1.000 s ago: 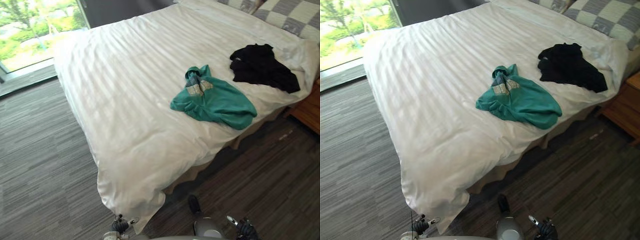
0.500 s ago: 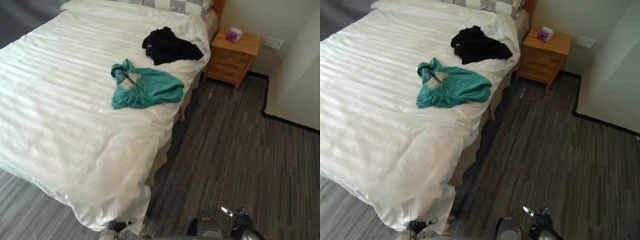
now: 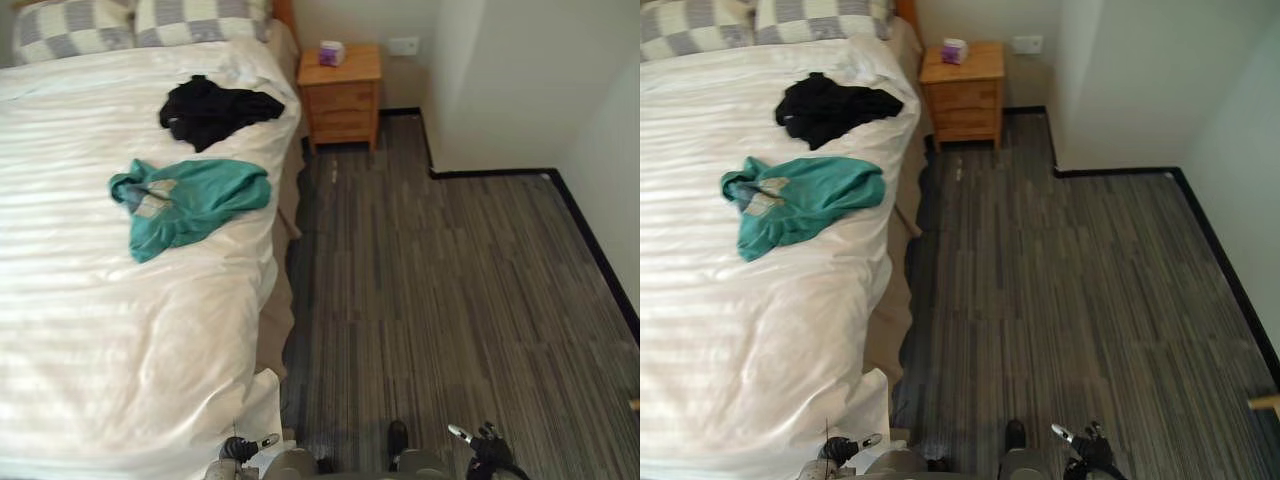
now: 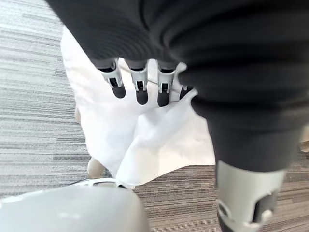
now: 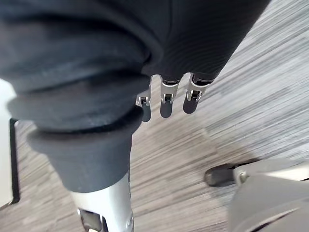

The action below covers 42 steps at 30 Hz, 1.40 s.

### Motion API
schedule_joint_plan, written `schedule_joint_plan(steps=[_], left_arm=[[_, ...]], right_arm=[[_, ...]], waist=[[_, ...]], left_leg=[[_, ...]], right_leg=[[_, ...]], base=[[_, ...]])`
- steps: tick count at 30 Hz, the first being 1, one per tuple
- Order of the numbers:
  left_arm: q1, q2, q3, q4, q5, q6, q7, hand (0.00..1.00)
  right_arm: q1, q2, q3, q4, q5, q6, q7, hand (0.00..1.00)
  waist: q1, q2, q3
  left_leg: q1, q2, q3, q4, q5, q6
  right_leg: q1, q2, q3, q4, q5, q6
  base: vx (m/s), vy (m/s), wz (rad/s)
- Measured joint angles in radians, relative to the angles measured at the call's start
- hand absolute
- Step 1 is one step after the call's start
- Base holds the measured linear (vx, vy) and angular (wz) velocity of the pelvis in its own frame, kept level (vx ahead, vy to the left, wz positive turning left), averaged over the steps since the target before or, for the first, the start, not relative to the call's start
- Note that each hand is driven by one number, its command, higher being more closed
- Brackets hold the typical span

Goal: Tidy the bed and pick cloth on bed and put in laundry

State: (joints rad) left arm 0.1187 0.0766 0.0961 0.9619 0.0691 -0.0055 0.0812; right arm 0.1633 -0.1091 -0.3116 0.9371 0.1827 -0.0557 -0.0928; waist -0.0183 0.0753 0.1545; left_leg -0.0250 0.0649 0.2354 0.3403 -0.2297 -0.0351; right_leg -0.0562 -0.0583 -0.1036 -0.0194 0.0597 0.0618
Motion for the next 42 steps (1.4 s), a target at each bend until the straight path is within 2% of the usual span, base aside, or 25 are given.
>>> schedule_joint_plan(steps=[1,4,5,17,19,21,22,23,24,25,26,27,28,30,32,33,34,35,36,37,38,39,40,41,42], left_arm=[[-0.005,0.003,-0.008,0.0,-0.002,-0.002,0.007,0.0],[-0.009,0.01,-0.008,0.0,-0.001,-0.003,0.007,0.0],[0.014,-0.018,0.113,0.046,-0.04,-0.003,0.009,0.0],[0.022,-0.015,0.111,0.048,-0.059,-0.022,0.012,0.0],[0.025,-0.013,0.107,0.05,-0.06,-0.03,0.014,0.0],[0.051,-0.013,0.107,0.049,-0.062,-0.042,0.016,0.0],[0.087,-0.016,0.109,0.049,-0.062,-0.042,0.02,0.0],[0.116,-0.005,0.115,0.044,-0.064,-0.043,0.024,0.0],[0.117,0.001,0.115,0.044,-0.065,-0.04,0.029,0.0],[0.12,-0.005,0.121,0.022,-0.084,-0.043,0.031,0.0],[0.108,-0.017,0.133,0.003,-0.086,-0.047,0.03,0.0],[0.104,-0.02,0.133,0.002,-0.088,-0.05,0.03,0.0],[0.095,-0.025,0.132,0.002,-0.098,-0.051,0.03,0.0],[0.095,-0.021,0.104,-0.002,-0.109,-0.06,0.031,0.0],[0.097,-0.018,0.092,-0.005,-0.12,-0.072,0.032,0.0],[0.097,-0.017,0.092,-0.006,-0.123,-0.075,0.03,0.0],[0.097,-0.014,0.092,-0.006,-0.129,-0.076,0.029,0.0],[0.097,-0.014,0.092,-0.006,-0.13,-0.077,0.03,0.0],[0.096,-0.014,0.091,-0.004,-0.137,-0.078,0.028,0.0],[0.094,-0.014,0.091,-0.001,-0.138,-0.078,0.028,0.0],[0.088,-0.009,0.092,-0.001,-0.138,-0.079,0.027,0.0],[0.072,-0.001,0.091,0.005,-0.137,-0.08,0.028,0.0],[0.063,0.001,0.095,0.013,-0.137,-0.079,0.027,0.0],[0.059,0.002,0.099,0.02,-0.138,-0.079,0.027,0.0],[0.061,0.002,0.112,0.027,-0.139,-0.078,0.027,0.0]], right_arm=[[0.018,0.012,-0.014,0.024,-0.007,0.008,0.001,0.0],[0.035,0.044,-0.036,0.052,-0.016,0.021,0.001,0.0],[0.024,0.082,-0.073,0.067,0.006,0.021,0.008,0.0],[0.023,0.084,-0.043,0.067,0.002,0.02,0.004,0.0],[0.02,0.08,-0.026,0.067,-0.008,0.019,0.004,0.0],[0.019,0.064,-0.007,0.064,-0.031,0.017,0.003,0.0],[0.02,0.048,0.029,0.056,-0.038,0.014,0.005,0.0],[0.024,0.049,0.073,0.048,-0.038,0.008,0.005,0.0],[0.029,0.051,0.088,0.047,-0.037,0.004,0.006,0.0],[0.041,0.047,0.113,0.032,-0.041,-0.005,0.006,0.0],[0.045,0.043,0.134,0.011,-0.05,-0.006,0.006,0.0],[0.044,0.035,0.143,0.005,-0.057,-0.006,0.007,0.0],[0.037,0.023,0.148,0.006,-0.07,-0.006,0.008,0.0],[0.015,0.016,0.151,0.031,-0.072,-0.004,0.009,0.0],[0.014,0.015,0.154,0.031,-0.072,-0.004,0.009,0.0],[0.011,0.015,0.154,0.031,-0.071,-0.004,0.009,0.0],[0.003,0.015,0.153,0.033,-0.071,-0.004,0.009,0.0],[-0.006,0.015,0.152,0.036,-0.071,-0.004,0.009,0.0],[-0.022,0.015,0.152,0.05,-0.071,-0.004,0.008,0.0],[-0.034,0.019,0.152,0.056,-0.071,-0.005,0.007,0.0],[-0.041,0.025,0.151,0.058,-0.071,-0.006,0.007,0.0],[-0.046,0.032,0.145,0.057,-0.072,-0.006,0.008,0.0],[-0.047,0.046,0.142,0.056,-0.072,-0.007,0.01,0.0],[-0.048,0.052,0.141,0.056,-0.073,-0.008,0.011,0.0],[-0.05,0.066,0.122,0.057,-0.073,-0.011,0.01,0.0]], waist=[[-0.006,-0.005,0.0],[-0.022,-0.024,0.005],[-0.021,-0.059,-0.036],[-0.02,-0.066,-0.025],[-0.02,-0.068,-0.021],[-0.018,-0.053,-0.007],[-0.017,-0.043,-0.009],[-0.013,-0.068,-0.006],[-0.012,-0.076,-0.003],[0.001,-0.078,-0.002],[0.014,-0.09,0.011],[0.023,-0.089,0.02],[0.031,-0.075,0.031],[0.03,-0.076,0.034],[0.03,-0.075,0.034],[0.031,-0.075,0.033],[0.033,-0.075,0.034],[0.036,-0.072,0.034],[0.04,-0.071,0.036],[0.055,-0.077,0.033],[0.059,-0.076,0.031],[0.057,-0.092,0.032],[0.058,-0.097,0.03],[0.061,-0.099,0.03],[0.064,-0.106,0.033]], left_leg=[[0.04,-0.011,0.001,-0.096,0.0,0.0],[0.084,-0.021,-0.003,-0.194,0.01,0.014],[0.176,-0.015,0.061,-0.255,0.004,0.0],[0.181,-0.014,0.053,-0.256,0.008,-0.004],[0.189,-0.008,0.064,-0.261,0.007,-0.004],[0.211,0.019,0.102,-0.255,-0.022,-0.053],[0.214,0.067,0.145,-0.195,-0.059,-0.117],[0.182,0.1,0.176,-0.047,-0.063,-0.126],[0.14,0.124,0.179,0.069,-0.062,-0.125],[0.05,0.175,0.164,0.283,-0.01,-0.117],[-0.034,0.205,0.133,0.455,0.07,-0.091],[-0.065,0.207,0.112,0.511,0.078,-0.086],[-0.103,0.179,0.091,0.518,0.038,-0.073],[-0.142,0.123,0.103,0.396,0.019,-0.057],[-0.164,0.08,0.14,0.194,0.025,-0.062],[-0.177,0.054,0.167,0.047,0.047,-0.068],[-0.188,0.034,0.18,-0.107,0.102,-0.065],[-0.197,0.025,0.182,-0.166,0.136,-0.065],[-0.224,0.021,0.181,-0.207,0.215,-0.034],[-0.215,0.013,0.192,-0.201,0.306,0.033],[-0.204,0.0,0.2,-0.201,0.314,0.081],[-0.189,-0.02,0.207,-0.182,0.295,0.119],[-0.187,-0.019,0.207,-0.143,0.269,0.142],[-0.186,-0.012,0.21,-0.112,0.258,0.141],[-0.181,-0.001,0.227,-0.034,0.23,0.137]], right_leg=[[0.022,0.002,-0.007,-0.058,0.043,-0.006],[0.035,0.004,-0.023,-0.081,0.064,-0.011],[0.068,0.026,0.023,-0.086,0.065,-0.01],[0.07,0.023,-0.002,-0.086,0.064,-0.009],[0.074,0.023,-0.022,-0.086,0.041,-0.018],[0.099,0.03,-0.105,-0.081,0.03,-0.026],[0.105,0.053,-0.155,-0.031,-0.011,-0.07],[0.099,0.049,-0.176,0.031,-0.069,-0.061],[0.105,0.05,-0.174,0.029,-0.077,-0.055],[0.114,0.056,-0.16,0.026,-0.088,-0.068],[0.136,0.051,-0.132,0.025,-0.101,-0.078],[0.15,0.05,-0.119,0.025,-0.11,-0.081],[0.167,0.034,-0.093,0.024,-0.122,-0.084],[0.184,-0.001,-0.075,0.007,-0.13,-0.083],[0.207,-0.023,-0.071,-0.009,-0.152,-0.055],[0.227,-0.027,-0.071,-0.012,-0.16,-0.04],[0.242,-0.029,-0.071,-0.02,-0.173,-0.023],[0.248,-0.03,-0.071,-0.02,-0.182,-0.012],[0.267,-0.033,-0.07,-0.022,-0.203,0.011],[0.288,-0.049,-0.063,-0.021,-0.218,0.035],[0.3,-0.063,-0.06,-0.021,-0.22,0.039],[0.311,-0.086,-0.069,-0.017,-0.198,0.072],[0.32,-0.094,-0.063,-0.007,-0.149,0.094],[0.317,-0.095,-0.059,0.021,-0.127,0.092],[0.3,-0.091,-0.057,0.131,-0.095,0.094]], base=[[-0.01,0.071,0.09],[-0.03,0.062,0.18],[0.0,0.0,0.0],[0.0,0.0,0.02],[-0.01,-0.017,-0.09],[0.01,-0.069,-0.5],[0.14,-0.115,-0.89],[0.17,-0.147,-0.89],[0.19,-0.182,-0.74],[0.14,-0.218,-0.58],[0.16,-0.197,-0.55],[0.24,-0.128,-0.56],[0.25,-0.079,-0.52],[0.27,-0.061,-0.38],[0.26,-0.029,-0.08],[0.43,0.008,0.02],[0.52,0.022,0.0],[0.58,0.063,-0.12],[0.49,0.113,-0.3],[0.51,0.127,-0.3],[0.51,0.136,-0.07],[0.5,0.141,0.15],[0.49,0.144,0.17],[0.48,0.157,0.09],[0.43,0.197,0.1]])
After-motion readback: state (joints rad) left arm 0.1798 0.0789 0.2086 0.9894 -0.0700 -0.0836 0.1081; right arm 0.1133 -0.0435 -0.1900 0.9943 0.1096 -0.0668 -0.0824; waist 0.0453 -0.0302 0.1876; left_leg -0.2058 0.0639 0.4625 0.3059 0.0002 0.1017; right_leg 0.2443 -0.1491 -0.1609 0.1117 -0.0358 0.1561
